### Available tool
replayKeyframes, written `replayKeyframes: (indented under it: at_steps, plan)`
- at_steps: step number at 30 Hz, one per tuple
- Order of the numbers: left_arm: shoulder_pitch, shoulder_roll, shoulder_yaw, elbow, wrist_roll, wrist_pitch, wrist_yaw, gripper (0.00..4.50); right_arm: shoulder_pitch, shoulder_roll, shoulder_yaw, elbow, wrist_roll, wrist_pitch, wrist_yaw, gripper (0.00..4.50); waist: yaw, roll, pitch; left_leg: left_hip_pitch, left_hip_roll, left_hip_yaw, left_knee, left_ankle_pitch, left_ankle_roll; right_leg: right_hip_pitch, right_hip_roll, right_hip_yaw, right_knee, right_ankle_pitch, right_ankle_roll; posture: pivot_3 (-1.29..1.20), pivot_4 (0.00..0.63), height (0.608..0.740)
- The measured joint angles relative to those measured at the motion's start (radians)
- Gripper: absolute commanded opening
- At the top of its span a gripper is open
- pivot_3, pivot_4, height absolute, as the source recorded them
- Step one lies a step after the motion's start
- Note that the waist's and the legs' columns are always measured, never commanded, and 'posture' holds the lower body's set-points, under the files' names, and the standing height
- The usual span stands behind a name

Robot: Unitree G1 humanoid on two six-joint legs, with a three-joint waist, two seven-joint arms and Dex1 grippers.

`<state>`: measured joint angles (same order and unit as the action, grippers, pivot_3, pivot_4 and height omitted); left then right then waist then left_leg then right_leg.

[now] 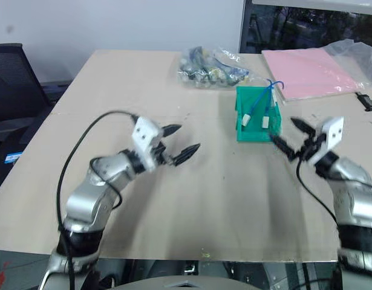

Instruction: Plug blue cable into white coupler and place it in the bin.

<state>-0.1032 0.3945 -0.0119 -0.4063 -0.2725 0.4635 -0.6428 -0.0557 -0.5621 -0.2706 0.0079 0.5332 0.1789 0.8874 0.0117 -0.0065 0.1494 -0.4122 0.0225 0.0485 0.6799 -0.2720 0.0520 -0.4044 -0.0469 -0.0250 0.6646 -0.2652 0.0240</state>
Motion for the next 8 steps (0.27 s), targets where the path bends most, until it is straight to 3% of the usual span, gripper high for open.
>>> replayKeyframes:
  at_steps: [3, 6, 8]
  plan:
    - [0.098, 0.023, 0.007, 0.004, 0.015, -0.077, -0.007, 4.50, 0.082, -0.015, 0.001, -0.012, -0.013, -0.009, 0.037, 4.42, 0.000, 0.000, 0.000, 0.003, 0.000, 0.000, 0.000, 0.000, 0.002, 0.001, 0.000, 0.001, 0.000, 0.002, -0.003, 0.00, 0.150, 0.740]
    - [0.214, 0.032, 0.014, 0.033, 0.036, -0.167, -0.006, 4.50, 0.181, -0.021, -0.006, -0.040, -0.013, -0.033, 0.070, 4.42, 0.001, 0.000, 0.000, 0.017, 0.000, 0.000, -0.003, 0.000, 0.002, 0.014, -0.001, 0.001, -0.002, -0.001, -0.007, 0.00, 0.150, 0.740]
    - [0.248, 0.035, 0.013, 0.070, 0.056, -0.202, -0.002, 4.50, 0.215, -0.022, -0.007, -0.025, -0.031, -0.061, 0.082, 4.42, 0.001, 0.000, 0.001, 0.016, 0.000, 0.001, -0.004, 0.000, 0.002, 0.013, -0.002, 0.001, -0.002, -0.001, -0.008, 0.00, 0.150, 0.740]
